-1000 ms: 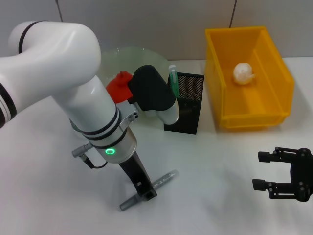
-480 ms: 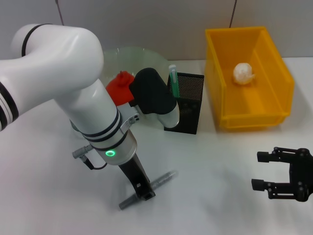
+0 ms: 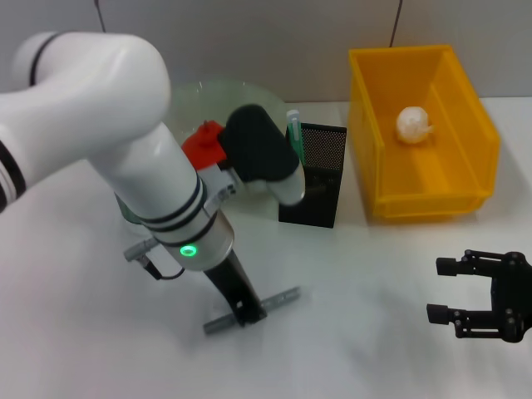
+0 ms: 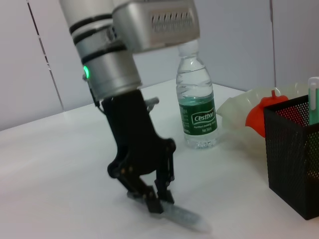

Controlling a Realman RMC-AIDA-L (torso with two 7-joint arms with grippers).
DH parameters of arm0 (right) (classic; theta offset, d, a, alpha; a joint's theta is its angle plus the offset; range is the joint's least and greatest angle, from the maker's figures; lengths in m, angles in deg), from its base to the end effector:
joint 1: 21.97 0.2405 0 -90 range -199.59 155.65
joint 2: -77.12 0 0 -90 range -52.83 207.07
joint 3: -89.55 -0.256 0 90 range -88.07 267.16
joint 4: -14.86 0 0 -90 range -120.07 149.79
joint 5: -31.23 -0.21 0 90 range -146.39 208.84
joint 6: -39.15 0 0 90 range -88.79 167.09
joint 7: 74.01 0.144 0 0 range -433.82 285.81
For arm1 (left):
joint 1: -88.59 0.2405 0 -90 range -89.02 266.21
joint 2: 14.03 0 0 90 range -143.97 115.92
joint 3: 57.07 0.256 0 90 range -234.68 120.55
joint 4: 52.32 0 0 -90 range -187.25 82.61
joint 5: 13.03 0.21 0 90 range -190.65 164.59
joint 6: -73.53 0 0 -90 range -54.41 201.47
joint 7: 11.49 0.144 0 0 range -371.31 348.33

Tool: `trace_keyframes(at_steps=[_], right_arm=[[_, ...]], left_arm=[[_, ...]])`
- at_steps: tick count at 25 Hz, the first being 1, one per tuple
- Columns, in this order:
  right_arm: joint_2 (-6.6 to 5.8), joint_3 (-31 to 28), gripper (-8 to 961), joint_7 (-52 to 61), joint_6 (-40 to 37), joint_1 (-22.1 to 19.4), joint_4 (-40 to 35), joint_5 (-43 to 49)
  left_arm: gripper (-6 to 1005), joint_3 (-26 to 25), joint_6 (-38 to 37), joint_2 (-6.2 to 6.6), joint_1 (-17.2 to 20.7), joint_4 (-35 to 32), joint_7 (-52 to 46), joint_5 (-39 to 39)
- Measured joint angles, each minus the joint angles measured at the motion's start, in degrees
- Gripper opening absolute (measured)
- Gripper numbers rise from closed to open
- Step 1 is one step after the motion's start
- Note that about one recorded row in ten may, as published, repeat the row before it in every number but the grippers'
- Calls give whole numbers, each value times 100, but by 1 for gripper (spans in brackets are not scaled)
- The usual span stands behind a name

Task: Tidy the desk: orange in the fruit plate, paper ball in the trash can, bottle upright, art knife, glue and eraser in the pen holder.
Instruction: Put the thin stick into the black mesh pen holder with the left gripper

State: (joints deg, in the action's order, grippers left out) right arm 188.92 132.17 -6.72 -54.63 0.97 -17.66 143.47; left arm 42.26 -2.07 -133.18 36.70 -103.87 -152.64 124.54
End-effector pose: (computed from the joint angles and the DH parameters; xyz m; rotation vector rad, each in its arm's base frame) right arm 0.3188 0.2867 0.0305 -2.7598 0.5167 0.6031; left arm -0.1419 0.3616 -0.0972 -2.8680 -0.5416 0.7230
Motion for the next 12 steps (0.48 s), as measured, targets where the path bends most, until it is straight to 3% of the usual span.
trace_keyframes(at_steps=[2,3,6,8,9,10,12], right_arm=[[0,1,768,2,0,0,0,0],[0,0,768,14,0,0,0,0],[-1,0,768,54,1,-1,0,0],[-4,1,768,99,13,-7,0,0],[-4,1,768,99,13,-7,0,0],[-5,-2,768,107,25,-14,0,0],[-5,-7,768,131,56,-15,0,0]], left_arm=[[198,-221,-33,14,51,-121,13,-12],[189,-677,-81,27,181,-334,116,-46],[171,-888,-98,32,241,-437,165,-66],[159,-1519,-144,42,455,-745,374,-332],[159,-1519,-144,42,455,-745,374,-332],[159,-2316,-283,63,739,-997,821,-953],[160,-2460,-323,64,790,-1020,933,-1102]])
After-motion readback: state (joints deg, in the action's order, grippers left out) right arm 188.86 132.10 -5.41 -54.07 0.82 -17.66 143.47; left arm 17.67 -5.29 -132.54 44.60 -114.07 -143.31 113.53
